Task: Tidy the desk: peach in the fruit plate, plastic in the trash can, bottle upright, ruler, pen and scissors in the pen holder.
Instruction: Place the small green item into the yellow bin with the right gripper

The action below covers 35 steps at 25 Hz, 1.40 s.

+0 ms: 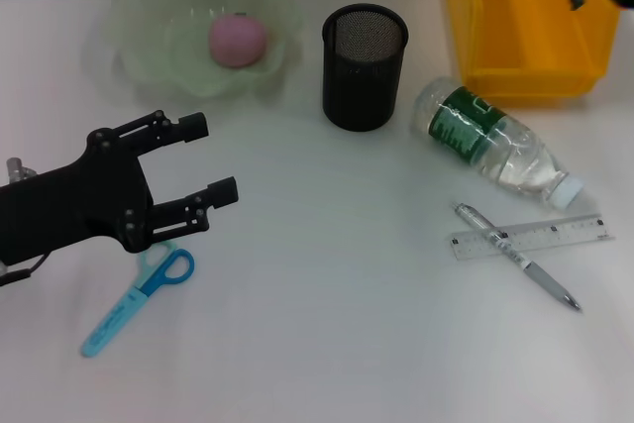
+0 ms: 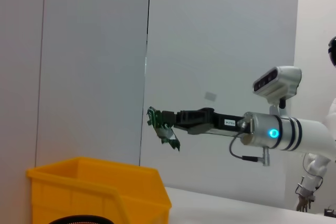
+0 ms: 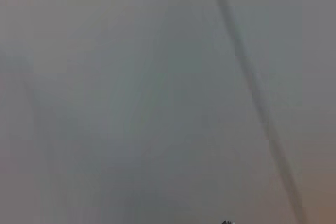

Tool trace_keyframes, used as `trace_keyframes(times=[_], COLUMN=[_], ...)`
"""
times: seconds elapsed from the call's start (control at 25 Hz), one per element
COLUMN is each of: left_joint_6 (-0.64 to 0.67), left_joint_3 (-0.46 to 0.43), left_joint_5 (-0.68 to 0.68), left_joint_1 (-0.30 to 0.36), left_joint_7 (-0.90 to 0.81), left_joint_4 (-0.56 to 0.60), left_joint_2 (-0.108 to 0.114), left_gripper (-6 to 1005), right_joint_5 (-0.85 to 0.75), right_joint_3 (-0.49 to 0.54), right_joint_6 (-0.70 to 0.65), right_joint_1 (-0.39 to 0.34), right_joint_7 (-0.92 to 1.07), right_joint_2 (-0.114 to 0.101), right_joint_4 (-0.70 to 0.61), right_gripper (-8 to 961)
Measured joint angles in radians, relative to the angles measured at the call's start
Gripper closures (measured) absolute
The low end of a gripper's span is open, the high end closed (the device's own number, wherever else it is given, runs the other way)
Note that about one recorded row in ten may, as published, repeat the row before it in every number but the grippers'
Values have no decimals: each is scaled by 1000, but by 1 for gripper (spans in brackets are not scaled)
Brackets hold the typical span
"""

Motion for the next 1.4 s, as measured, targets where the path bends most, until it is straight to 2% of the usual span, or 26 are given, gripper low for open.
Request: trace_keyframes(times=[0.12,0.4,0.72,1.16,1.2,1.32,1.4], left_joint_6=[3,4,5,5,5,5,7], left_joint_3=[0,0,2,0,0,0,0], left_joint_5=[0,0,0,0,0,0,-1], left_joint_1=[4,8,12,17,18,16,15], left_joint_7=[0,1,-2,-2,-1,-3,-9], left_joint_4=[-1,-1,-1,-1,-1,-1,5], left_joint_2=[-1,-5,-7,-8,-8,-8,-8], left_gripper=[216,216,216,216,216,216,216], right_joint_5=[0,-10,-49,-48,-50,-75,-166], right_joint_3=[18,17,3,4,1,-14,-27], right_joint_6=[42,292,326,318,303,252,153], right_joint_1=[6,59,95,88,82,57,8], right_joint_7=[-17,-86,-104,-107,-84,13,176], right_joint_2=[-1,-1,1,3,3,0,-2], right_joint_4=[4,41,75,74,64,28,-80], right_gripper=[922,921,921,608,396,377,365])
